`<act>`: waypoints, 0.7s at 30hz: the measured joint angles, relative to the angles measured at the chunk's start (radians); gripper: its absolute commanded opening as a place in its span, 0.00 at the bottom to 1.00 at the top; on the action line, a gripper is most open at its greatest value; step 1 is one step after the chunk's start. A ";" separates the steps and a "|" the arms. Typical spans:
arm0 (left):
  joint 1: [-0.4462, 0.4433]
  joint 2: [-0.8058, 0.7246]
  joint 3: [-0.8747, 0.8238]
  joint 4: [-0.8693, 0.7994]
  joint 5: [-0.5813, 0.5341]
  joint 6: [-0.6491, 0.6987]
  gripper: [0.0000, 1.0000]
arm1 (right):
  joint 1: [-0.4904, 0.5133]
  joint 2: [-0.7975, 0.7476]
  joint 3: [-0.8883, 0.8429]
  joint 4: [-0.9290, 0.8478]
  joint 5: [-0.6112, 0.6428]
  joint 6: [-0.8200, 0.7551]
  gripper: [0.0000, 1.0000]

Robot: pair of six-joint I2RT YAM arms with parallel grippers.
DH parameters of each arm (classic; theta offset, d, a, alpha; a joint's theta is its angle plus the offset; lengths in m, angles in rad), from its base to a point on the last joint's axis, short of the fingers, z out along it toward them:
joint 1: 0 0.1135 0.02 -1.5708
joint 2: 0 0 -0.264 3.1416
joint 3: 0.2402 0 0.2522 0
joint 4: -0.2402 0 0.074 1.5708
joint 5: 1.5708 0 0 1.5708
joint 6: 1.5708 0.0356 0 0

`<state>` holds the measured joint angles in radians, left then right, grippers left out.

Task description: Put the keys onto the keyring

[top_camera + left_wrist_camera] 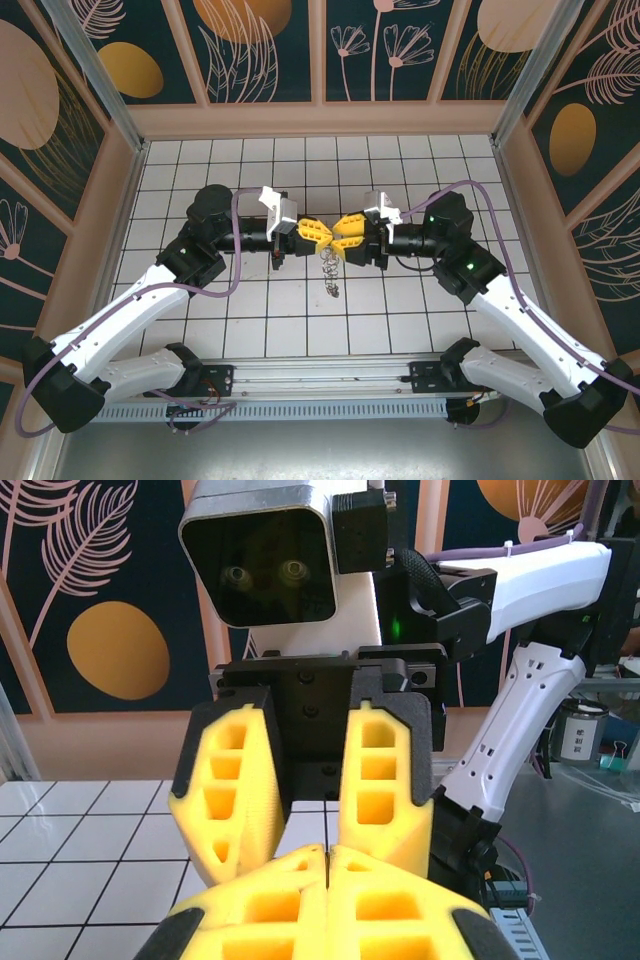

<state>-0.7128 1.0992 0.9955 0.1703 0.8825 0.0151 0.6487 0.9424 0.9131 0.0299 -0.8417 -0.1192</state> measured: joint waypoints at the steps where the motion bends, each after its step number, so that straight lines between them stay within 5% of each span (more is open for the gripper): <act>1: 0.000 0.000 0.000 0.002 0.000 0.000 0.00 | 0.000 0.001 0.000 0.005 -0.005 0.002 0.24; 14: 0.002 0.008 0.002 0.006 -0.004 0.000 0.00 | -0.001 0.003 -0.016 0.047 -0.047 0.004 0.00; 21: 0.004 0.024 0.030 -0.050 -0.019 0.019 0.06 | -0.008 0.003 -0.027 0.052 -0.031 -0.006 0.00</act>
<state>-0.7086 1.1233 1.0256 0.1204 0.8635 0.0345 0.6411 0.9455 0.8856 0.0822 -0.8722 -0.1257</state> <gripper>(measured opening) 0.045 0.044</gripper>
